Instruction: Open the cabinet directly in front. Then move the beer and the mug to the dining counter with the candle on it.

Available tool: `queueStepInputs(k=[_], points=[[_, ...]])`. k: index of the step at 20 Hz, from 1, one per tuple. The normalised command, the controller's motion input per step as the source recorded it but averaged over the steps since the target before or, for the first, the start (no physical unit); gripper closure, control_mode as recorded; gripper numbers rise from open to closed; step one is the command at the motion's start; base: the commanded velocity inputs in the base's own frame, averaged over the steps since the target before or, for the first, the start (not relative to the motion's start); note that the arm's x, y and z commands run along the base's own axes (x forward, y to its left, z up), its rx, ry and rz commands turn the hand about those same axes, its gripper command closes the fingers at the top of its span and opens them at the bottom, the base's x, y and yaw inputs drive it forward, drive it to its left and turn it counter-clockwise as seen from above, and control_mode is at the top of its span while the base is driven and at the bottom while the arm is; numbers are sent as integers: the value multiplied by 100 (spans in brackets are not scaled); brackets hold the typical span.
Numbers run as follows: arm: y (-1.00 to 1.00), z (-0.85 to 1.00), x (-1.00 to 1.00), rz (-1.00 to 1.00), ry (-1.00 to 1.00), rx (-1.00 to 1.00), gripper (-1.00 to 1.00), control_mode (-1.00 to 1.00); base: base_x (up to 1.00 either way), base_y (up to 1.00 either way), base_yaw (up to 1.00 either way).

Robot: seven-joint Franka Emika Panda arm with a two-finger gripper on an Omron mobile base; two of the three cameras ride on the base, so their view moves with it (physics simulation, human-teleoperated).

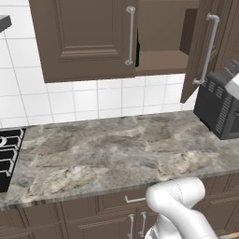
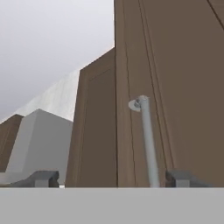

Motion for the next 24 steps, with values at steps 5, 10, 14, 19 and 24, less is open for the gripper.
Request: queueStepInputs(k=[5,10,14,19,24], points=[[96,0,-92,0,0,-4,-100,-100,0,0,0],[100,0,-88,-8,5,-22,-100,-100,0,0,0],[87,0,-81,-26,14,-34,-100,-100,0,0,0],[54,-6,24,-36,26,-31,-100,-100,0,0,0],[2,0,100,-13,21,-3,-100,-100,0,0,0]])
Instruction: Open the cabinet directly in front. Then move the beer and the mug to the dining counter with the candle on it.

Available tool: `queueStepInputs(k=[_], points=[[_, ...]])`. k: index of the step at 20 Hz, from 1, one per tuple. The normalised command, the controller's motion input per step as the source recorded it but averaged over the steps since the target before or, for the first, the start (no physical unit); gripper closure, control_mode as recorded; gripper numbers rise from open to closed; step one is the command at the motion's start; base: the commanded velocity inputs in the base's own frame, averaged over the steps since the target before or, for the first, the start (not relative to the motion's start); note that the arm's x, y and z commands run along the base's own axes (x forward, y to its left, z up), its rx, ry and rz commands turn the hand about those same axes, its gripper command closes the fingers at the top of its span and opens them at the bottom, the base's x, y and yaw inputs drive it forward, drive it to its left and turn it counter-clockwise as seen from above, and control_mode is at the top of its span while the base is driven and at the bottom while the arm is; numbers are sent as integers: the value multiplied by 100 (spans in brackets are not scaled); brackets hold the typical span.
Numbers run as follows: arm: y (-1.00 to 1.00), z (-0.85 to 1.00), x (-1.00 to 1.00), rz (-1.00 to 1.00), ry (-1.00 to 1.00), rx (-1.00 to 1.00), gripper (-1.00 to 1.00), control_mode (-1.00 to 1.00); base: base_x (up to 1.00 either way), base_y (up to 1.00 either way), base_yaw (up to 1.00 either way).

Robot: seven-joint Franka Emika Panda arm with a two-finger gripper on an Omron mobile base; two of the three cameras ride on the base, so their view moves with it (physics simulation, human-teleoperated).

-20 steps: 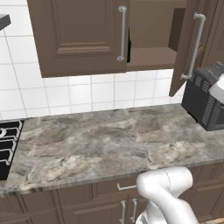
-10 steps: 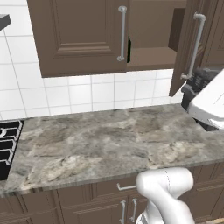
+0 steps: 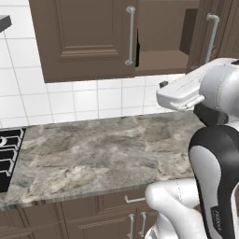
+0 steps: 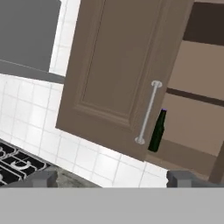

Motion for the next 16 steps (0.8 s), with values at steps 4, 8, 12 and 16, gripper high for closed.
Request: queueStepInputs(k=[4,8,12,16], points=[[-3,-5,100,-9,20,0,-100,-100,0,0,0],[-10,-22,100,-10,13,-5,-100,-100,0,0,0],[-15,-37,68,-25,0,-17,-100,-100,0,0,0],[-21,-37,59,-28,0,-16,-100,-100,0,0,0]])
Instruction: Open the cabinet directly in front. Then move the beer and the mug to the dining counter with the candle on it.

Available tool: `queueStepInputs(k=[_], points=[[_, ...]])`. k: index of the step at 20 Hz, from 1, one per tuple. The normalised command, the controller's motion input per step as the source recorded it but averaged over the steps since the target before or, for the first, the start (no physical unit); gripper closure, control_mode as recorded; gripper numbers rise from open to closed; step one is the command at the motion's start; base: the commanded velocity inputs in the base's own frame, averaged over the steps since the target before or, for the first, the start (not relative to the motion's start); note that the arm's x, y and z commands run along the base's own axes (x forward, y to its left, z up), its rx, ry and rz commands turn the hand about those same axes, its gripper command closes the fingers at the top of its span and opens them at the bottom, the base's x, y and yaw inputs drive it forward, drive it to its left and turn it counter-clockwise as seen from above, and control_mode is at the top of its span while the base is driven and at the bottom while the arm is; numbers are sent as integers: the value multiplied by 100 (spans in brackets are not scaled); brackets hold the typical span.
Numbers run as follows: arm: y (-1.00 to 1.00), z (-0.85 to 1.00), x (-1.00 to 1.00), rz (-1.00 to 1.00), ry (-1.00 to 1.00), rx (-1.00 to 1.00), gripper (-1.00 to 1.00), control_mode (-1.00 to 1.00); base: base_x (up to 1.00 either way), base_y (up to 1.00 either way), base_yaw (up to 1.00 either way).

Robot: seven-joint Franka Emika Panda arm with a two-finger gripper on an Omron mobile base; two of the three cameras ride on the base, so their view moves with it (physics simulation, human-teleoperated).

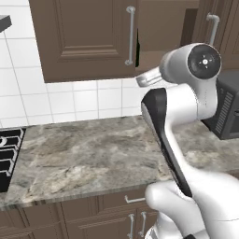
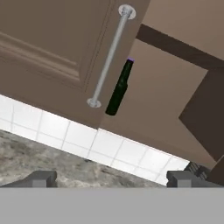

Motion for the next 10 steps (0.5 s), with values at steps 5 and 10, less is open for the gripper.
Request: queueStepInputs(k=[5,10], points=[[-47,-14,79,-26,1,-5,-100,-100,0,0,0],[-76,-7,76,-31,0,-3,-100,-100,0,0,0]])
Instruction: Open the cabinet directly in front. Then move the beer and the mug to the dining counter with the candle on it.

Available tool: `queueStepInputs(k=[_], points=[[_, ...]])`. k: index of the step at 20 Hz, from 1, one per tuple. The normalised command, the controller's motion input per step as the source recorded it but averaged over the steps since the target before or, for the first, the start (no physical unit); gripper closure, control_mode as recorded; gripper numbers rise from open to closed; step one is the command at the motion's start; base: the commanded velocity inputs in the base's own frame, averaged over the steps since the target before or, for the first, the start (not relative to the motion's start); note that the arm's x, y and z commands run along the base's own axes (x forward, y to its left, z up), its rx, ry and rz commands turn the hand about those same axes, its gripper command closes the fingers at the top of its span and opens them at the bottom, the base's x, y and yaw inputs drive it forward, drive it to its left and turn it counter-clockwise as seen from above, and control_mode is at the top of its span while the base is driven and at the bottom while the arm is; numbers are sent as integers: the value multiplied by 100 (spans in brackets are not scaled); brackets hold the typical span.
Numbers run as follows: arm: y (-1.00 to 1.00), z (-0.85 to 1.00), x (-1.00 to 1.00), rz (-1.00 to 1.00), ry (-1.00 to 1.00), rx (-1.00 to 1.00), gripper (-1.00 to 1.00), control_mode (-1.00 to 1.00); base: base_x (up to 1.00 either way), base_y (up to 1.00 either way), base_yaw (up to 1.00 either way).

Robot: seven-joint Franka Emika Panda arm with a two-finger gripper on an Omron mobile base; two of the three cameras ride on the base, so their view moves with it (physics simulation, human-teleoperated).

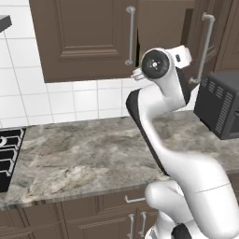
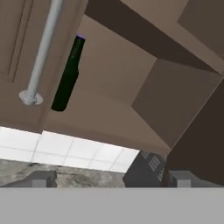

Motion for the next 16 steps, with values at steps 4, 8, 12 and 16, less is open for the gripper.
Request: queueStepInputs(k=[4,8,12,16], points=[[-100,0,7,-38,0,0,-100,-100,0,0,0],[-100,0,-14,-36,-2,0,-100,-100,0,0,0],[-100,-4,-15,-26,-9,0,-100,-100,0,0,0],[-100,-17,0,-20,-10,0,-100,-100,0,0,0]])
